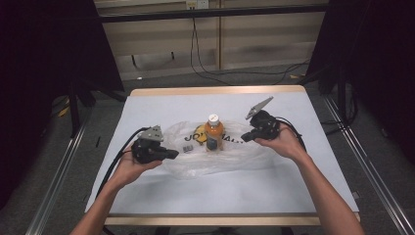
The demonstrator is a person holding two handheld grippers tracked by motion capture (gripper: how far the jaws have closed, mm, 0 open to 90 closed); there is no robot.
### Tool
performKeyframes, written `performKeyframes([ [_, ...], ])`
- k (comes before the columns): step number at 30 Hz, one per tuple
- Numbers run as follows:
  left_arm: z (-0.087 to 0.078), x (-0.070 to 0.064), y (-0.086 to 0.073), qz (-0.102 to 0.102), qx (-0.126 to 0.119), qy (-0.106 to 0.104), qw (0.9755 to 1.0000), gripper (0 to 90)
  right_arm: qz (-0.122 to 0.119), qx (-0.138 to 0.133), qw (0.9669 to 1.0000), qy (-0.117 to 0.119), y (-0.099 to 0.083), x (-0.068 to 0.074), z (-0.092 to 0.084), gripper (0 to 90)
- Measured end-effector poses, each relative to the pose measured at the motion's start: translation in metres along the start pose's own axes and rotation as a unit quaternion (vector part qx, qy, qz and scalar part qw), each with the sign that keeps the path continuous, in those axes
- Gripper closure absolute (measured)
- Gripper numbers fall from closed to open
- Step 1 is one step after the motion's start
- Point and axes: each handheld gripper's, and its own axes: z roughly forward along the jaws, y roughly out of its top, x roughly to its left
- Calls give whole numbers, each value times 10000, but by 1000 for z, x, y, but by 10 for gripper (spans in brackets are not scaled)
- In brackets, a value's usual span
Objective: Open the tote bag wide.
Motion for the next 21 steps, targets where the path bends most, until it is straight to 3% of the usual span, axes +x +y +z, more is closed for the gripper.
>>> performKeyframes([
  [5,37,11,27,-110,261,-99,9995,900,-158,154,9997,114,33,0,12,900],
  [7,51,17,32,-149,488,-21,9987,900,-204,308,9991,221,45,-1,22,900],
  [9,69,27,34,-333,672,-33,9972,900,-233,514,9979,315,54,-4,34,900],
  [10,75,29,34,-293,767,21,9966,900,-212,641,9971,352,56,-7,40,900],
  [11,83,30,34,-388,840,23,9957,900,-136,730,9965,374,57,-8,45,900],
  [12,93,29,34,-363,962,-41,9947,900,-86,797,9963,296,58,-11,51,900],
  [15,106,19,30,-194,1197,-101,9926,900,18,1076,9932,450,58,-20,70,900],
  [16,107,13,28,-79,1168,-99,9931,900,36,1168,9921,465,59,-22,74,900],
  [21,103,-8,25,151,1313,-261,9909,900,79,1519,9872,475,63,-34,98,900],
])
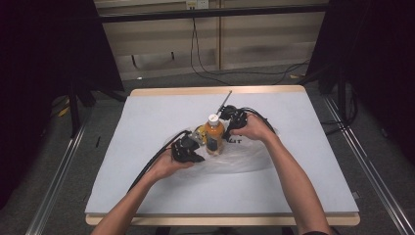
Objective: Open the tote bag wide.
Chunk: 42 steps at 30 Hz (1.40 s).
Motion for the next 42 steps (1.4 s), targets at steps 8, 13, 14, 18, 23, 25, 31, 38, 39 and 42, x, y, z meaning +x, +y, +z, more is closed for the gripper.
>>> performKeyframes([
  [8,2,-51,2,604,155,-154,9979,900,347,-124,9992,-170,27,-18,9,900],
  [13,3,-87,1,1056,238,-120,9940,900,511,-207,9979,-346,39,-28,12,900],
  [14,3,-91,0,1101,268,-185,9934,900,568,-241,9975,-335,41,-30,13,900],
  [18,2,-105,0,1354,360,-289,9897,900,638,-275,9964,-492,46,-35,14,900],
  [23,1,-126,-1,1707,426,-405,9836,900,833,-284,9941,-630,51,-40,15,900],
  [25,0,-129,-4,1651,409,-462,9843,900,889,-266,9936,-648,52,-42,15,900],
  [31,-3,-139,-11,1729,433,-625,9820,900,850,-207,9924,-866,56,-45,15,900],
  [38,1,-134,-20,1537,297,-1063,9819,900,848,-290,9913,-966,53,-48,15,900],
  [39,-4,-133,-21,1477,105,-958,9843,900,819,-297,9911,-1008,53,-47,15,900],
  [42,-13,-128,-19,1441,-49,-966,9848,900,884,-381,9915,-881,52,-47,15,900],
])
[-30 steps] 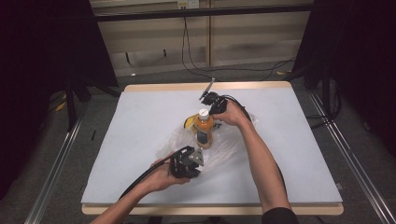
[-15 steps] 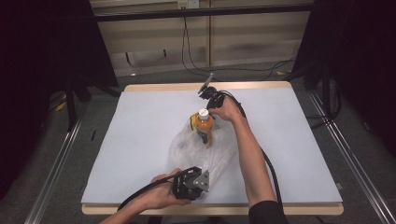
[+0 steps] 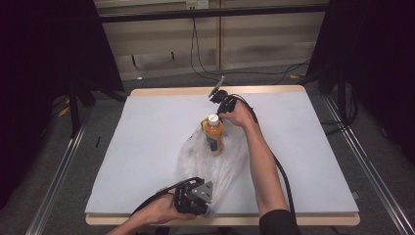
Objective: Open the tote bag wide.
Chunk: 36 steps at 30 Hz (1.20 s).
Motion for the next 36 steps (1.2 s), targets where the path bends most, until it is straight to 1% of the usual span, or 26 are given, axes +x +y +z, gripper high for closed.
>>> performKeyframes([
  [2,-4,3,0,-63,-210,-52,9997,900,-48,-4,9999,99,-1,0,-1,900],
  [3,-7,4,0,-108,-244,-49,9996,900,-130,-55,9996,246,-2,2,-3,900],
  [4,-10,5,0,-116,-275,-125,9995,900,-115,-111,9995,258,-2,4,-5,900],
  [6,-19,10,1,-192,-489,-55,9986,900,-202,-248,9989,352,-5,7,-12,900],
  [9,-32,19,2,-281,-823,23,9962,900,-304,-623,9964,488,-10,11,-29,900],
  [11,-41,25,5,-390,-981,166,9943,900,-372,-764,9949,541,-15,13,-40,900],
  [12,-45,31,7,-413,-996,346,9936,900,-388,-839,9939,599,-18,15,-46,900],
  [13,-47,37,9,-475,-1058,436,9923,900,-419,-926,9929,625,-23,17,-53,900],
  [14,-49,42,10,-516,-1077,444,9919,900,-461,-948,9924,640,-27,18,-57,900],
  [15,-49,50,11,-573,-1068,483,9915,900,-510,-960,9919,659,-31,20,-60,900],
  [16,-49,59,13,-625,-1074,677,9899,900,-555,-969,9917,632,-36,22,-63,900],
  [17,-48,65,14,-660,-1035,725,9898,900,-597,-982,9912,662,-44,24,-66,900],
  [18,-45,74,15,-702,-912,838,9898,900,-620,-980,9911,647,-49,25,-67,900],
  [19,-43,83,13,-807,-841,985,9883,900,-648,-994,9909,632,-55,26,-69,900],
  [20,-40,93,10,-959,-844,954,9872,900,-637,-999,9908,658,-61,27,-69,900],
  [21,-37,103,5,-1028,-670,1134,9859,900,-664,-978,9907,668,-67,28,-70,900],
  [22,-35,108,2,-1105,-553,1221,9848,900,-714,-981,9903,680,-74,29,-70,900],
  [23,-32,116,-3,-1203,-484,1157,9848,900,-723,-974,9900,714,-78,30,-69,900],
  [25,-26,129,-12,-1402,-293,1256,9817,900,-801,-902,9899,749,-89,33,-64,900],
  [27,-25,138,-20,-1550,-295,1220,9799,900,-843,-820,9903,745,-95,33,-59,900],
  [28,-23,143,-23,-1555,-199,1327,9787,900,-862,-789,9903,755,-99,33,-55,900],
  [30,-20,149,-28,-1588,-80,1389,9775,900,-862,-788,9903,758,-105,31,-50,900],
  [32,-19,152,-33,-1690,-208,1467,9744,900,-820,-741,9911,741,-109,30,-47,900],
  [33,-21,154,-35,-1689,-172,1483,9743,900,-820,-739,9914,704,-111,29,-46,900],
  [35,-23,154,-38,-1685,-93,1661,9716,900,-774,-716,9920,693,-115,28,-44,900],
  [36,-26,155,-40,-1688,-18,1807,9689,900,-806,-674,9927,599,-117,26,-43,900],
])
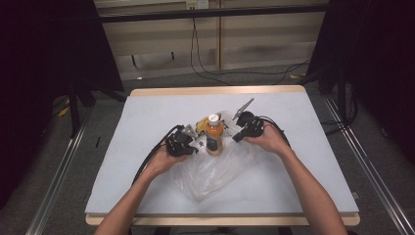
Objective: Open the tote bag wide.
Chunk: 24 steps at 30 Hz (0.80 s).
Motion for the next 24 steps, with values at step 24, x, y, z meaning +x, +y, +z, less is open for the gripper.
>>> performKeyframes([
  [24,-29,30,-43,-710,-587,242,9955,900,405,-228,9979,-442,-21,-13,-13,900],
])
